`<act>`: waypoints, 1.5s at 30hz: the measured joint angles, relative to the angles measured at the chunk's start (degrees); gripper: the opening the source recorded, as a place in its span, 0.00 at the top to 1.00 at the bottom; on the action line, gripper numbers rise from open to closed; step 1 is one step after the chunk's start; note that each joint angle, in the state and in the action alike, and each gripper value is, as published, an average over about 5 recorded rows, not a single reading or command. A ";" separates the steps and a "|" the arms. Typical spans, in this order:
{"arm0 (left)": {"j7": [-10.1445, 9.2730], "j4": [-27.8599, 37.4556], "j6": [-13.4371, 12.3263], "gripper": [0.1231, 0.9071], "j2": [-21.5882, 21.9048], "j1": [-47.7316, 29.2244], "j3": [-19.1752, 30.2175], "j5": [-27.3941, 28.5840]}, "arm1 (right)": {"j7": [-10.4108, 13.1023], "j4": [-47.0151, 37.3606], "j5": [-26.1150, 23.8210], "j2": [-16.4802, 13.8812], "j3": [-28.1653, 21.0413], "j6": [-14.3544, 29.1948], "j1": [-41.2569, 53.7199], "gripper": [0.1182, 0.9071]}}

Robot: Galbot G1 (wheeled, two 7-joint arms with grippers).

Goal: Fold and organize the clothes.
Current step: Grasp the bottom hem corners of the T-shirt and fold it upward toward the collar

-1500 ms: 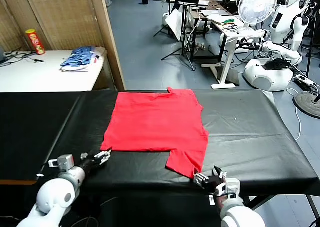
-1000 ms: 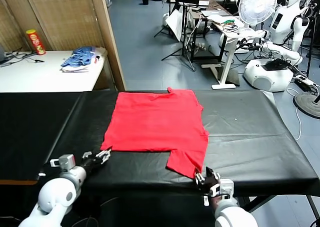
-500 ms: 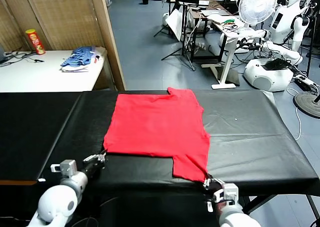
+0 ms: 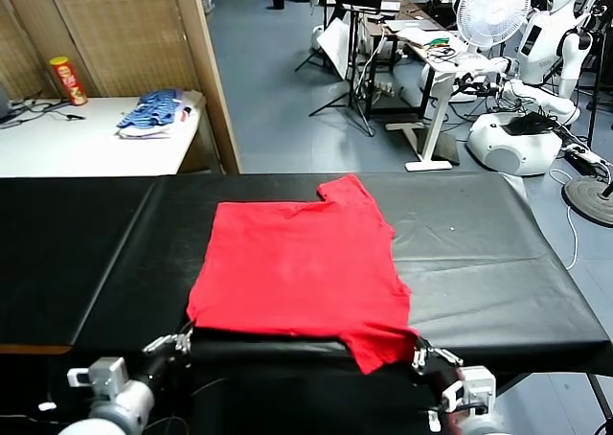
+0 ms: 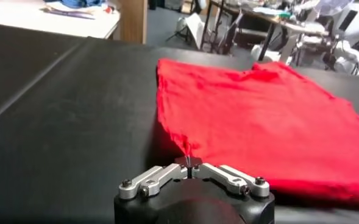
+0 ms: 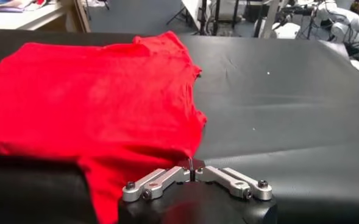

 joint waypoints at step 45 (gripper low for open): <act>1.65 18.46 -1.25 0.69 0.66 -21.47 7.32 11.73 | -8.13 -24.19 2.33 -8.47 -8.56 9.03 26.84 0.31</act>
